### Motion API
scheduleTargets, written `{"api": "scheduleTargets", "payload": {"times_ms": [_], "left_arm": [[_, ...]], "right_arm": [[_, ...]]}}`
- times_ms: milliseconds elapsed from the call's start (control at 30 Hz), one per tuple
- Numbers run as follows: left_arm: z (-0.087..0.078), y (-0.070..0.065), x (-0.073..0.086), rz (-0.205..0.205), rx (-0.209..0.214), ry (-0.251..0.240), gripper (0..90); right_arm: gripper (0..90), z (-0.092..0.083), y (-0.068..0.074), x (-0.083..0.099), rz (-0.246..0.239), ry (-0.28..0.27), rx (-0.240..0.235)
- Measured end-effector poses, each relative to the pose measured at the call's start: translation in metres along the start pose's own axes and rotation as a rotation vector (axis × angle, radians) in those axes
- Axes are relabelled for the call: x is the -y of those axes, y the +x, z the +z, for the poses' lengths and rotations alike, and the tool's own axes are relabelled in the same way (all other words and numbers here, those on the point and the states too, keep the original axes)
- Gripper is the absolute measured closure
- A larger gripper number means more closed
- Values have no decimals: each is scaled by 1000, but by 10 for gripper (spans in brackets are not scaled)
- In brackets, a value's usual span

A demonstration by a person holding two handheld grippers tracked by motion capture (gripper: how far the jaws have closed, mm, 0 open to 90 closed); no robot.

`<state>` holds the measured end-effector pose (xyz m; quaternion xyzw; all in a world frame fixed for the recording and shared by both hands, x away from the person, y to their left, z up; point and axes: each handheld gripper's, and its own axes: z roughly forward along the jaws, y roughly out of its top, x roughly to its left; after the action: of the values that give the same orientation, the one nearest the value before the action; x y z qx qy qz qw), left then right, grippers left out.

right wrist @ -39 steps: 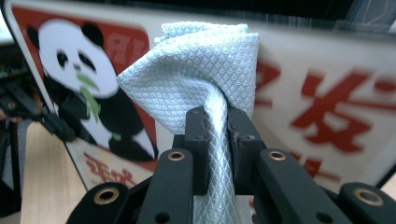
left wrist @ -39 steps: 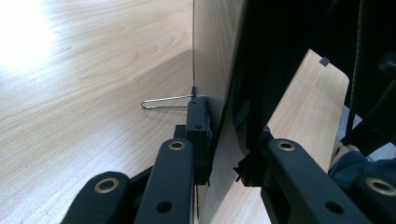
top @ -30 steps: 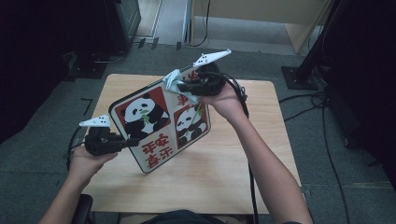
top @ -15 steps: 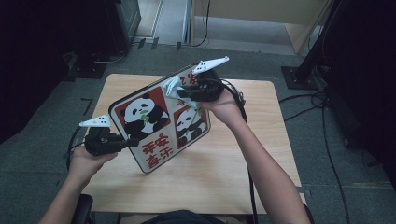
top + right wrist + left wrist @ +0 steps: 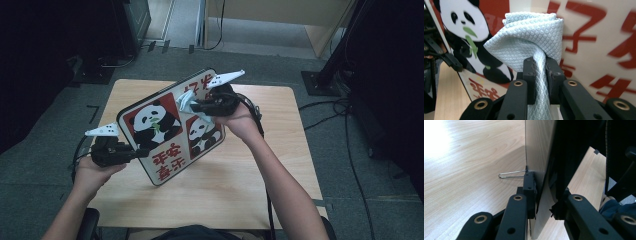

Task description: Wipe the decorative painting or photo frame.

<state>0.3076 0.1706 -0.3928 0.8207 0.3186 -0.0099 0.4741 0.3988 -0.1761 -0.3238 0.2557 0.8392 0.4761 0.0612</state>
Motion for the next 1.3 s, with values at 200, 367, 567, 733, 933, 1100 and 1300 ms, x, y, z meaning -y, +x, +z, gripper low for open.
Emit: {"api": "scheduleTargets", "payload": {"times_ms": [200, 367, 567, 733, 933, 1100, 1300], "left_arm": [[0, 0, 0, 1, 1, -1, 778], [0, 0, 0, 5, 2, 0, 776], [0, -1, 0, 5, 1, -1, 775], [0, -1, 0, 6, 8, 1, 772], [0, -1, 0, 10, 4, 3, 771], [0, -1, 0, 9, 6, 2, 771], [1, -1, 0, 10, 9, 4, 768]], "right_arm": [[807, 4, 1, 12, 0, 24, 0], [806, 8, 0, 22, 9, 32, -10], [807, 13, -1, 35, 27, 40, -17], [807, 17, -2, 48, 42, 61, -22], [807, 22, -3, 62, 56, 70, -27], [806, 26, -4, 74, 72, 80, -32], [807, 34, -4, 91, 82, 94, -40]]}}
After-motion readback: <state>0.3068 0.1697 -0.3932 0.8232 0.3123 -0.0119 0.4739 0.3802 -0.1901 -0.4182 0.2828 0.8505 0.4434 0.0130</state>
